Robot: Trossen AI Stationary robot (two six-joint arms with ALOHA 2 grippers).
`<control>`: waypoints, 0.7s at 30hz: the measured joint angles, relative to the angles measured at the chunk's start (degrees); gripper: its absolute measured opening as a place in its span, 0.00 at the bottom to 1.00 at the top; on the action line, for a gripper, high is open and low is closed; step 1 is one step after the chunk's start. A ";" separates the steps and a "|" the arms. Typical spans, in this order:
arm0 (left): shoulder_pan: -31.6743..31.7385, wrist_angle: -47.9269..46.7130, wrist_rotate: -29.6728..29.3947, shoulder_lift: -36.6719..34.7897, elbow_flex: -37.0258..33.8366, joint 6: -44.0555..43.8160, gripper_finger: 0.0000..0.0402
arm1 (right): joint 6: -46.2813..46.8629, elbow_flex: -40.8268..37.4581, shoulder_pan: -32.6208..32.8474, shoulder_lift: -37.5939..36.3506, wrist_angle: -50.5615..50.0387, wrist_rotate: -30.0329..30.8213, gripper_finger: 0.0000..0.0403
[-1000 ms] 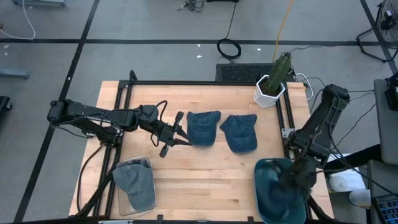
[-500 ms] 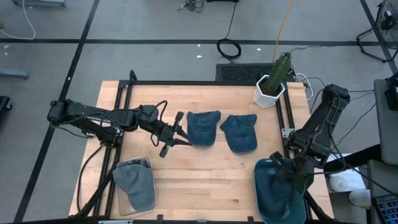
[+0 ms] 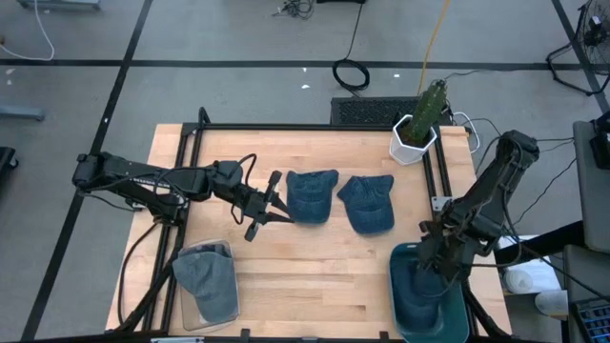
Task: Pick & Place hat
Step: Put the left blue cap into the blue bin
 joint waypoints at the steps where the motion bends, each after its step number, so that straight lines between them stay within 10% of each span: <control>1: -0.01 0.00 -0.01 -0.02 0.00 0.00 0.17 | 0.07 0.00 -0.49 -0.04 -1.06 -0.03 0.46; 11: -0.02 0.00 0.00 -0.02 0.00 0.00 0.17 | 1.58 0.00 -8.24 -5.33 -7.62 -0.24 0.54; 21: 0.00 0.00 0.00 0.00 0.00 0.00 0.17 | -12.48 1.22 -7.78 -4.65 10.95 -3.48 0.37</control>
